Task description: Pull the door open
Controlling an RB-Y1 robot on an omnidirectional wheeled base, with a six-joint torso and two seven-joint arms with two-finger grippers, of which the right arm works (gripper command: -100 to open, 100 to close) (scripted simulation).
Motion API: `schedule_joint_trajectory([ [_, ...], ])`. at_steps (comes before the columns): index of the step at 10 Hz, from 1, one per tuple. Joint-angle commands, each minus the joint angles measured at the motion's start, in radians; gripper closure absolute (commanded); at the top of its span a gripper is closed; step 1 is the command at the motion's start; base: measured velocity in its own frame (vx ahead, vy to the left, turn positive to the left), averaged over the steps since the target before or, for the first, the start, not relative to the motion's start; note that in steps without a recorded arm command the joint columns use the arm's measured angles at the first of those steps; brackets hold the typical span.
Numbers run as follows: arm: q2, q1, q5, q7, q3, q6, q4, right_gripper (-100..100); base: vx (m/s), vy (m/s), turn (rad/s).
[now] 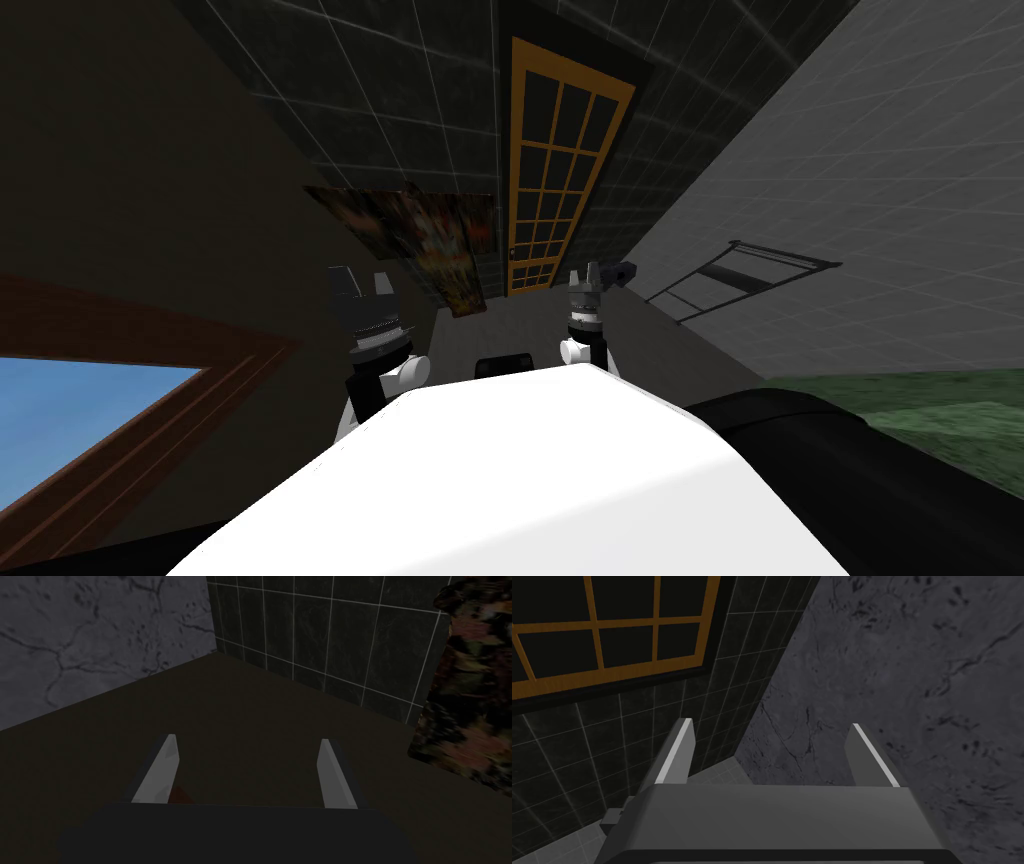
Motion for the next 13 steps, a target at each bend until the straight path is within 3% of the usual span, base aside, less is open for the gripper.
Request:
schedule_joint_trajectory([
  [1, -0.008, -0.011, 0.006, 0.024, -0.007, -0.007, 0.030, -100, 0.041, -0.092, 0.066],
  [13, -0.048, -0.098, 0.057, 0.217, -0.067, -0.061, 0.273, -100, 0.107, 0.007, 0.030],
])
